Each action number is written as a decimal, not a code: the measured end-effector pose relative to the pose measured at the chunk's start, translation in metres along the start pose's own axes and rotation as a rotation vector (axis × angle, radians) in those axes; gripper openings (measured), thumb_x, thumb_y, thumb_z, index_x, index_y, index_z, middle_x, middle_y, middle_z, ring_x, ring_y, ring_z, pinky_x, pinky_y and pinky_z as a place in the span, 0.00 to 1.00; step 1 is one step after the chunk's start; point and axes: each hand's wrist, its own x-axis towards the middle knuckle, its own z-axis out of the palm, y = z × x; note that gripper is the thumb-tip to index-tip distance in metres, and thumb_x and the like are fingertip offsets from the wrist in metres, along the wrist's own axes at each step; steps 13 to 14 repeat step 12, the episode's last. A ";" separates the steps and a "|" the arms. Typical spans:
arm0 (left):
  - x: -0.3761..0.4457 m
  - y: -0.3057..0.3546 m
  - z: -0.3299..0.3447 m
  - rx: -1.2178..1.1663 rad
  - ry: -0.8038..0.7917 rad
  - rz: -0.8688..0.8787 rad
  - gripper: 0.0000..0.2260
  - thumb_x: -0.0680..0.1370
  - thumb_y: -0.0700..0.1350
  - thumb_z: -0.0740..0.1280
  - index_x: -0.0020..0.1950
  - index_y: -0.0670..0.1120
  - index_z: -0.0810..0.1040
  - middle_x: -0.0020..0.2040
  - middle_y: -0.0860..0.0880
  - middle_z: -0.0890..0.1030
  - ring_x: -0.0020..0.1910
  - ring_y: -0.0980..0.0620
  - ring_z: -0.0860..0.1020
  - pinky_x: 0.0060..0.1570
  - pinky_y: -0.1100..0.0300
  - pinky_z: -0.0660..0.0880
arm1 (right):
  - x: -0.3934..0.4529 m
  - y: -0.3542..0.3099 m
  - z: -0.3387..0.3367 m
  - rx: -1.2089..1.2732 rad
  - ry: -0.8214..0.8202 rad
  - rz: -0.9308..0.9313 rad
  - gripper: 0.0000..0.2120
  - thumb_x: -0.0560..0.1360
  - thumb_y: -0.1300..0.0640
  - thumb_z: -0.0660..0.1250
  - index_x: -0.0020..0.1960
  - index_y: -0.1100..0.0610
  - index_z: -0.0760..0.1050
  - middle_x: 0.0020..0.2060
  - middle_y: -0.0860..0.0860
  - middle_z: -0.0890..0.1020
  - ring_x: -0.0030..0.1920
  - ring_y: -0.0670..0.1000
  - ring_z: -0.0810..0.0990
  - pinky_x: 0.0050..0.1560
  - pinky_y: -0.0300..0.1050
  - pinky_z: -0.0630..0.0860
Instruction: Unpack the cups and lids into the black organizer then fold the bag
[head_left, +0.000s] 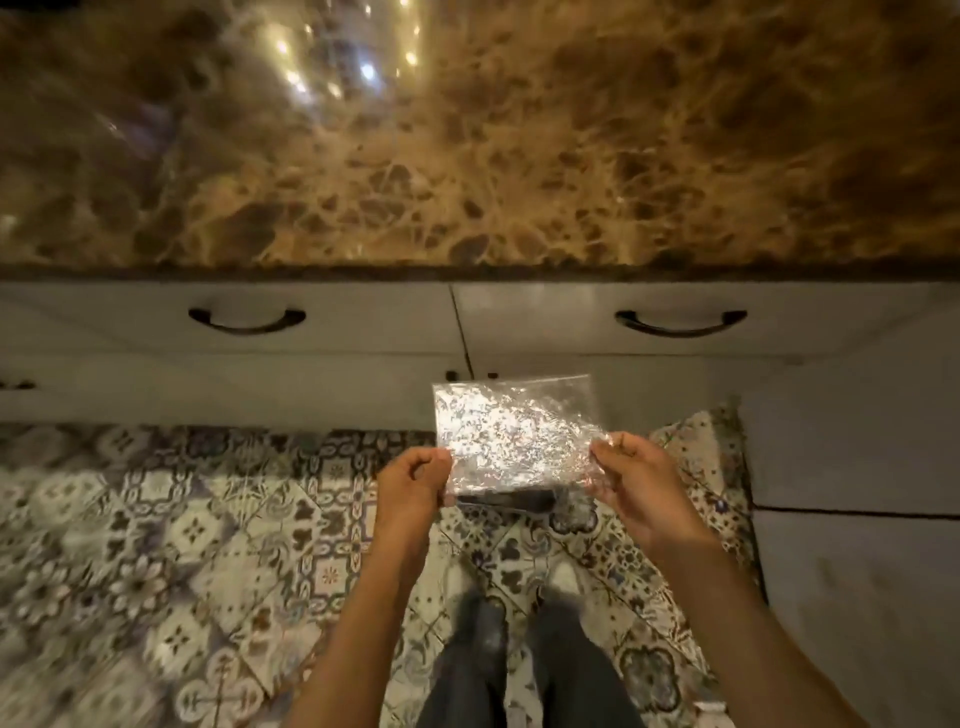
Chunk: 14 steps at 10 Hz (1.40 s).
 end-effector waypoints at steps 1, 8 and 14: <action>0.023 -0.042 0.004 -0.048 0.027 -0.104 0.05 0.80 0.37 0.66 0.48 0.36 0.81 0.41 0.43 0.79 0.37 0.51 0.77 0.33 0.64 0.77 | 0.033 0.030 0.003 -0.034 -0.013 0.033 0.08 0.79 0.63 0.66 0.42 0.60 0.76 0.35 0.52 0.76 0.34 0.48 0.78 0.37 0.44 0.80; 0.201 -0.261 0.021 0.022 0.105 -0.357 0.07 0.76 0.27 0.62 0.42 0.34 0.78 0.37 0.39 0.78 0.34 0.47 0.77 0.37 0.54 0.81 | 0.245 0.249 0.013 -0.112 0.178 0.390 0.05 0.80 0.68 0.60 0.51 0.68 0.74 0.40 0.65 0.82 0.27 0.55 0.78 0.23 0.43 0.72; 0.194 -0.245 0.018 0.196 0.187 -0.118 0.06 0.83 0.39 0.63 0.59 0.44 0.76 0.49 0.41 0.82 0.42 0.43 0.82 0.44 0.47 0.81 | 0.223 0.224 0.003 -0.196 0.202 0.363 0.04 0.79 0.63 0.65 0.52 0.64 0.75 0.47 0.64 0.84 0.44 0.64 0.85 0.45 0.57 0.83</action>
